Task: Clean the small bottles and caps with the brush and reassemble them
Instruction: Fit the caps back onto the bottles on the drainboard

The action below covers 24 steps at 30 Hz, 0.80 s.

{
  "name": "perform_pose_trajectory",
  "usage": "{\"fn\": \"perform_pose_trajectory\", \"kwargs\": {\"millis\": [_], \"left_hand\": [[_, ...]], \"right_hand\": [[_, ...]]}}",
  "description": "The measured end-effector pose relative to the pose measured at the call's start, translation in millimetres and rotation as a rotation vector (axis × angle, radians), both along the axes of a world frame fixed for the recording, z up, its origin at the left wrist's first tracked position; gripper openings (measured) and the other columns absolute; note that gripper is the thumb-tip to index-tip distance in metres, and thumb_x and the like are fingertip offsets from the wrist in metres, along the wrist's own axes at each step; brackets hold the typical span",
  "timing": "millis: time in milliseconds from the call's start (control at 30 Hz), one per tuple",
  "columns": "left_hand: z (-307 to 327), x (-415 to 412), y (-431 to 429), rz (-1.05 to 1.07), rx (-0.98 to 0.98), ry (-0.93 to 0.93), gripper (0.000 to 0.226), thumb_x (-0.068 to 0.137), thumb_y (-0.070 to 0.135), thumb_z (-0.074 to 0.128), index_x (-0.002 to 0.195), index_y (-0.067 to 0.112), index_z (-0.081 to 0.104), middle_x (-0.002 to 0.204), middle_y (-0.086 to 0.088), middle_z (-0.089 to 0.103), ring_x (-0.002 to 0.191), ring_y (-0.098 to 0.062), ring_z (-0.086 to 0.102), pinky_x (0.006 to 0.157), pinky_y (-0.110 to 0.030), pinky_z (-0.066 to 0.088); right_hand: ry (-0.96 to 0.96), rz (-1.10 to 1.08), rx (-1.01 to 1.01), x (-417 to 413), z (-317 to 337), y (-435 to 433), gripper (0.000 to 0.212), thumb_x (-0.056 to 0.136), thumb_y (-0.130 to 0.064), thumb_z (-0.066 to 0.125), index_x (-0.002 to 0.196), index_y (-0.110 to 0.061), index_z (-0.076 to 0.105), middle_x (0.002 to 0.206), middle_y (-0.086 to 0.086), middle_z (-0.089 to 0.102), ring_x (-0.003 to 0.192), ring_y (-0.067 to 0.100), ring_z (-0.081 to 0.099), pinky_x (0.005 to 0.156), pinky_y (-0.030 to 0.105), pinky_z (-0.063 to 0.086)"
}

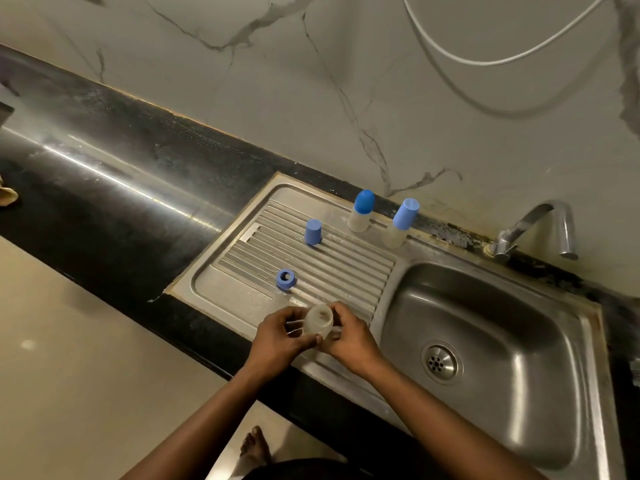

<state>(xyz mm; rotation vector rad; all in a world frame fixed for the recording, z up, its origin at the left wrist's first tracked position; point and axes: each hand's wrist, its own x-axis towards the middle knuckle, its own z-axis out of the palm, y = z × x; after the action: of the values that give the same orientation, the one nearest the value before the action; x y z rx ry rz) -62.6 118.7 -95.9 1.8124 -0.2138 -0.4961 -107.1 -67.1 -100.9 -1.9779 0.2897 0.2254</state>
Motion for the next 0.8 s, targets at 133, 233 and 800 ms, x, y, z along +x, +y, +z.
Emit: {"fn": "perform_pose_trajectory", "kwargs": {"millis": [133,233,800], "left_hand": [[-9.6,-1.1,2.0,-0.014,0.015,0.002,0.046,0.077,0.027,0.093,0.118,0.024,0.072,0.118,0.008,0.075,0.111,-0.012,0.071,0.098,-0.041,0.061],[-13.7,-0.9,3.9,-0.016,0.006,0.001,0.046,0.077,0.028,0.093,0.118,0.025,0.072,0.118,0.008,0.075,0.112,-0.015,0.071,0.097,-0.04,0.061],[-7.8,38.1,59.6,0.292,0.109,-0.035,0.025,0.088,0.005,0.081,0.108,0.019,0.075,0.11,0.004,0.076,0.094,-0.01,0.075,0.083,-0.032,0.063]], "right_hand": [[0.011,0.036,-0.025,-1.6,-3.6,0.6,0.053,0.076,-0.029,0.089,0.117,-0.04,0.057,0.111,-0.016,0.069,0.103,-0.002,0.067,0.09,0.027,0.061],[0.006,0.06,-0.063,-0.8,-2.4,-0.6,0.055,0.077,-0.03,0.088,0.119,-0.04,0.055,0.113,-0.017,0.068,0.105,-0.003,0.066,0.09,0.022,0.059],[-0.022,0.478,-0.403,110.9,55.7,-3.2,0.03,0.091,-0.025,0.071,0.121,-0.025,0.074,0.097,-0.008,0.073,0.091,0.008,0.068,0.09,0.034,0.058]]}}
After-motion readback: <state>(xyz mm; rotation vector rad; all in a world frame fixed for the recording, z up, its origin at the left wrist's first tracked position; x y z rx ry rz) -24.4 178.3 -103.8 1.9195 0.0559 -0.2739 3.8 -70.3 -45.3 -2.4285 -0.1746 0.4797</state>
